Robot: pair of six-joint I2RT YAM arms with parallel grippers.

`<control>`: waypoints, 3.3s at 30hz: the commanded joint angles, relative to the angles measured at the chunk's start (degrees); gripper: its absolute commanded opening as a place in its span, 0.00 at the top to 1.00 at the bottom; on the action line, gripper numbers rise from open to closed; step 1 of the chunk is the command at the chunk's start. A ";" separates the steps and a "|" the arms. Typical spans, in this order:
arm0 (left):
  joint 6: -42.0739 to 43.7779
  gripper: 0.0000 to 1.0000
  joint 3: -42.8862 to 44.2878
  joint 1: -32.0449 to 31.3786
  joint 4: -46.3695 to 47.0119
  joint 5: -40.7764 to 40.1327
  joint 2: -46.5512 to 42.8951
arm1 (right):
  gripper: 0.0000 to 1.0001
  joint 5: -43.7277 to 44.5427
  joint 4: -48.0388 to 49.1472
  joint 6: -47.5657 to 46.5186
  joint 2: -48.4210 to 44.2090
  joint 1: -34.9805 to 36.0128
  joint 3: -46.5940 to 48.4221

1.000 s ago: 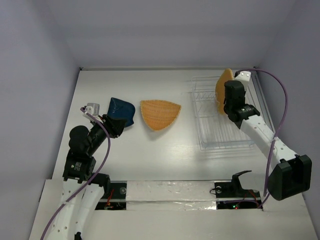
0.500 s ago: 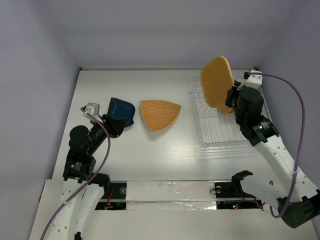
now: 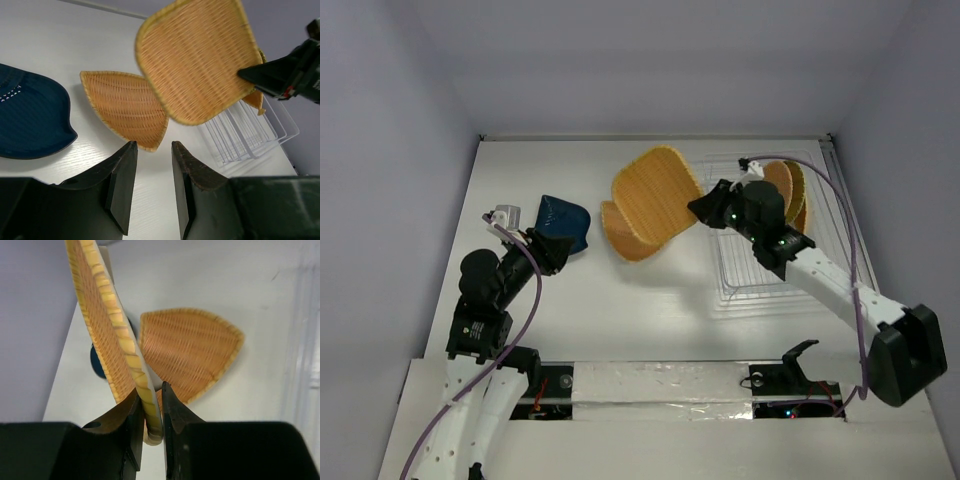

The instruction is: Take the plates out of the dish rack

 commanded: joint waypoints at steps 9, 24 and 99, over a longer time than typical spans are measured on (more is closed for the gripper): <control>-0.09 0.70 -0.35 0.45 3.35 0.89 0.61 | 1.00 -2.11 26.97 19.87 10.47 2.88 -4.24; -0.18 0.69 -0.53 0.97 3.35 1.07 -0.18 | 0.95 3.26 27.69 26.56 18.21 6.14 -5.65; -0.18 0.69 -0.35 0.97 3.26 0.98 -2.02 | 1.00 37.79 -13.68 0.73 4.69 10.63 10.43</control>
